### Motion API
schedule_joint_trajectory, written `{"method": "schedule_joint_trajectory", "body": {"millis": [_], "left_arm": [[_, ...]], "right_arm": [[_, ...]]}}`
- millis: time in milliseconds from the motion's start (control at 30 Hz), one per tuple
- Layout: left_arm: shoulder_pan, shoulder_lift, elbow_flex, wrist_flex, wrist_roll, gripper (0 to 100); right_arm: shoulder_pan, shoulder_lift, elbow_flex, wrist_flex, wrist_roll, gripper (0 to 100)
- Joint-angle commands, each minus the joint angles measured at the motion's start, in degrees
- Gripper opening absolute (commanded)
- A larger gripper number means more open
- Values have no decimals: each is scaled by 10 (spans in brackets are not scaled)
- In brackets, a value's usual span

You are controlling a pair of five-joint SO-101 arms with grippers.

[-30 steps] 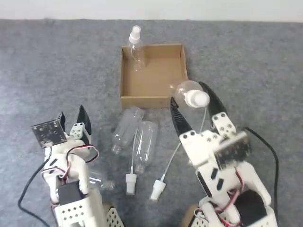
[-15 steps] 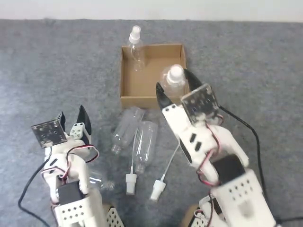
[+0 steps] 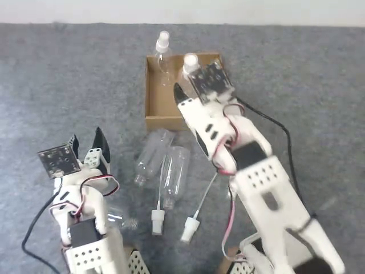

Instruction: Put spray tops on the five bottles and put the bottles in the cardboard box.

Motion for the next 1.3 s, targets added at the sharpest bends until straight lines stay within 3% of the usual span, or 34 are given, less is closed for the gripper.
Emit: {"method": "schedule_joint_trajectory", "body": {"millis": [0,833,967,1267], "left_arm": [[1,-11,-7,3,4,192],[1,-11,-7,4,4,192],[1,-10,-7,4,4,192],[1,-10,-7,4,4,192]], "right_arm": [[-22,47,-80,-15,-8,125],[-36,415,-360,-19,-31,126],[-32,460,-377,-61,-79,126],[-34,527,-377,-134,-81,126]]}}
